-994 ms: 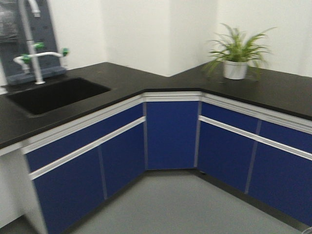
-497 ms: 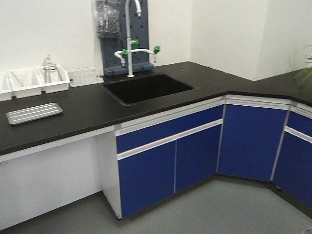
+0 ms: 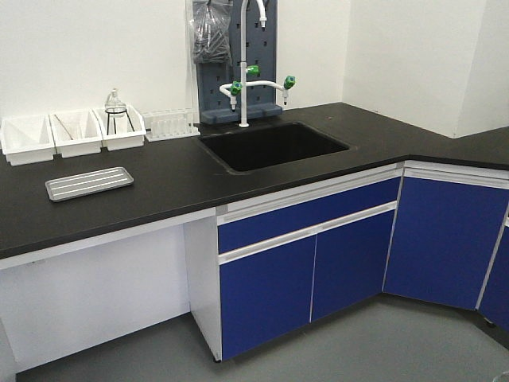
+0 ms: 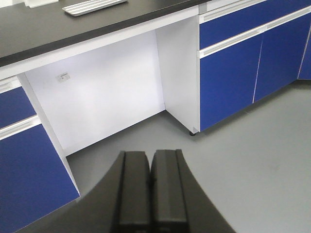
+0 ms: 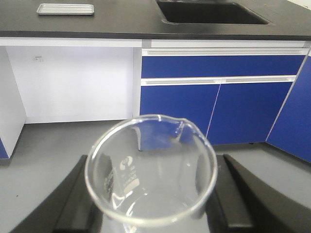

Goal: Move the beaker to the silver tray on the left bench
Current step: 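Turn the base toward the bench with the silver tray, holding the beaker, then drive the base up to the silver tray bench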

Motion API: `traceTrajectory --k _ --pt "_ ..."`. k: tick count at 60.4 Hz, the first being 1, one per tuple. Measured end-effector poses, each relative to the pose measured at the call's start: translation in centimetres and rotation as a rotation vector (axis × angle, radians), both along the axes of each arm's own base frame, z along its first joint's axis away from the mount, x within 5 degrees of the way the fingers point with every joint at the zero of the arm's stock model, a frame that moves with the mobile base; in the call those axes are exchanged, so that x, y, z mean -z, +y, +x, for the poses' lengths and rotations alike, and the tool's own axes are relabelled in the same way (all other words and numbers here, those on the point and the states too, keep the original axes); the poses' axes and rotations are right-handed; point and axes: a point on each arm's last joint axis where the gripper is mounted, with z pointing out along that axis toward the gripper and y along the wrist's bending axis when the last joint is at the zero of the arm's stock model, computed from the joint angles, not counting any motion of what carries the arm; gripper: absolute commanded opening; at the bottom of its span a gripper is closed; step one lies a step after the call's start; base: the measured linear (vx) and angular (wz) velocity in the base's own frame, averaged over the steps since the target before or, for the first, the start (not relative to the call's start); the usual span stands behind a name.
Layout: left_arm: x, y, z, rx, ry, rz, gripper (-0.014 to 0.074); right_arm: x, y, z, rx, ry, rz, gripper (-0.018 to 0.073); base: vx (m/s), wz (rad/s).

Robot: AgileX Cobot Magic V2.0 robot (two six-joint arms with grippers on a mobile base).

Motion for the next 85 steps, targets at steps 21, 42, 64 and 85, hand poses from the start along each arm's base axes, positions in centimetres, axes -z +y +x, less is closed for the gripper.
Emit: traceTrajectory --k 21,42,64,85 --pt "0.00 0.00 0.00 0.000 0.000 0.000 0.0001 0.00 0.00 0.00 0.000 0.000 0.000 -0.0011 0.11 0.03" --pt "0.00 0.00 0.00 0.000 0.000 0.000 0.0001 0.00 0.00 0.00 0.000 0.000 0.000 -0.0011 0.22 0.14" --pt "0.00 0.00 0.00 0.000 0.000 0.000 0.0001 0.01 -0.01 0.00 0.000 0.001 0.000 -0.0011 0.31 0.34" --pt "0.00 0.00 0.00 0.000 0.000 0.000 0.0001 0.01 -0.01 0.00 0.000 0.001 0.000 -0.0011 0.33 0.28"
